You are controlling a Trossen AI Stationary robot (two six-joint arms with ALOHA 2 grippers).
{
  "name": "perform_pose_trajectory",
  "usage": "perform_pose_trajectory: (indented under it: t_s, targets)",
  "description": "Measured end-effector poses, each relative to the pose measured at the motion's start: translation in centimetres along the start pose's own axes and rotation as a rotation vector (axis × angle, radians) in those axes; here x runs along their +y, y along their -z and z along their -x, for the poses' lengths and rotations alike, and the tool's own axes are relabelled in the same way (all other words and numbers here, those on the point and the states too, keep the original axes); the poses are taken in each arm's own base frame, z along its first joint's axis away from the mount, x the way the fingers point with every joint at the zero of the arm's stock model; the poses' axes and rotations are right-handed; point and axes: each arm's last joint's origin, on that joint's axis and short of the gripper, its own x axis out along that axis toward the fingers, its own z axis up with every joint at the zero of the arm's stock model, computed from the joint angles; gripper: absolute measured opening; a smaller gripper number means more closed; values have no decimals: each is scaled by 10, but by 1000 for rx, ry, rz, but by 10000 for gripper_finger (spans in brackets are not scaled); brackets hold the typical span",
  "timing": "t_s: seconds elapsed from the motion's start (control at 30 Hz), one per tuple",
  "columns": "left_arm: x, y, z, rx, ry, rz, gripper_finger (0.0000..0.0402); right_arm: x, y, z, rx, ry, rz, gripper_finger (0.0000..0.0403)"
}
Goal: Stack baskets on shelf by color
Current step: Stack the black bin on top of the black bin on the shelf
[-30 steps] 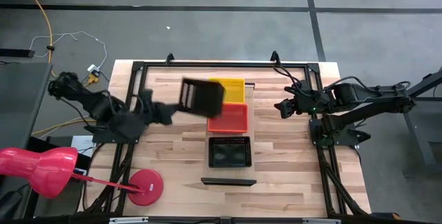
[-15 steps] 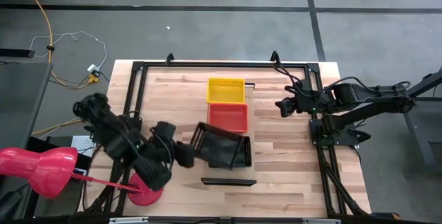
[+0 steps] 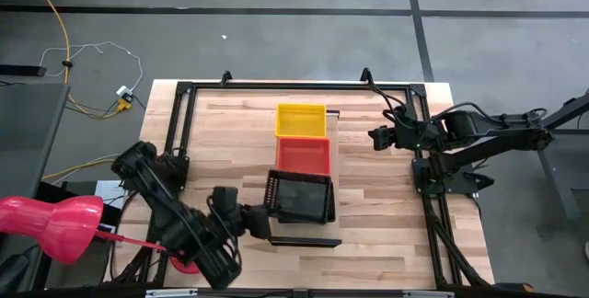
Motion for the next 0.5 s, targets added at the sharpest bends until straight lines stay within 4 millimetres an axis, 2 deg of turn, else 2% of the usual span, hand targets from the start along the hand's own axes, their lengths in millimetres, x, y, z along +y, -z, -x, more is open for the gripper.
perform_pose_trajectory:
  t_s: [0.13,0.23,0.37,0.5]
  targets:
    - [1,23,-7,7,13,58,0,0,-1,0,-35,4,-7,204]
    - [1,31,-12,16,6,63,0,0,-2,0,-58,10,-7,204]
    - [-2,24,-19,-37,20,70,0,0,-2,0,-72,18,0,204]
    - [-8,14,-35,-52,-22,64,0,0,-2,0,-73,20,22,204]
